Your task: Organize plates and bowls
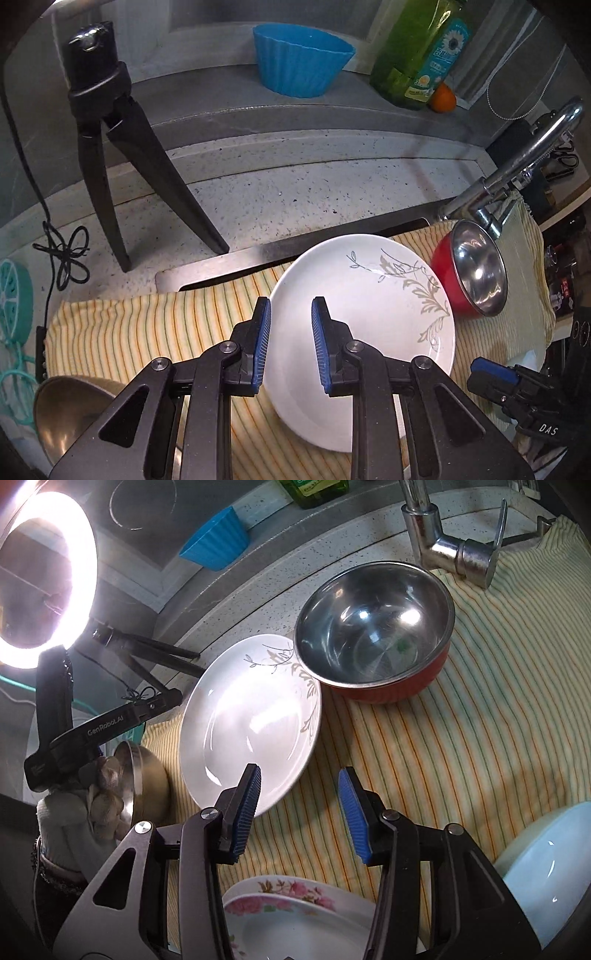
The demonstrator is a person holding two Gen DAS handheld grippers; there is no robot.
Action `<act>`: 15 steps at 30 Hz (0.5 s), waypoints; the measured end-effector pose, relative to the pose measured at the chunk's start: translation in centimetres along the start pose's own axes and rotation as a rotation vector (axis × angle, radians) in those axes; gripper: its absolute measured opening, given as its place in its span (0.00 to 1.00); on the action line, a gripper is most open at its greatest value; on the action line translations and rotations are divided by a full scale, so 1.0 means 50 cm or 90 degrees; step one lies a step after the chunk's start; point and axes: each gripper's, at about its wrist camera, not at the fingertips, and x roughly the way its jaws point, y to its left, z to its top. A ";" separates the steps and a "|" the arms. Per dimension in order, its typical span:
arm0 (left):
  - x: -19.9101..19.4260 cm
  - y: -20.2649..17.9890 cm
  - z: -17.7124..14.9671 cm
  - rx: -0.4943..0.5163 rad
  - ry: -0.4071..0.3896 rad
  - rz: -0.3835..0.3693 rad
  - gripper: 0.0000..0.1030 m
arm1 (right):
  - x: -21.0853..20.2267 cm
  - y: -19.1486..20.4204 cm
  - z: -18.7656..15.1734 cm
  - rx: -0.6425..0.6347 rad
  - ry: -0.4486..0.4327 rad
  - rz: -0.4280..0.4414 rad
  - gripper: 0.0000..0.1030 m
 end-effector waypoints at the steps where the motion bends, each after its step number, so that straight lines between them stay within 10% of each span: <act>1: 0.006 0.000 0.005 -0.001 0.003 -0.002 0.20 | 0.003 -0.002 0.000 0.001 0.002 0.001 0.45; 15: 0.044 0.003 0.032 0.010 0.016 0.010 0.20 | 0.044 -0.010 0.021 0.019 0.011 0.004 0.28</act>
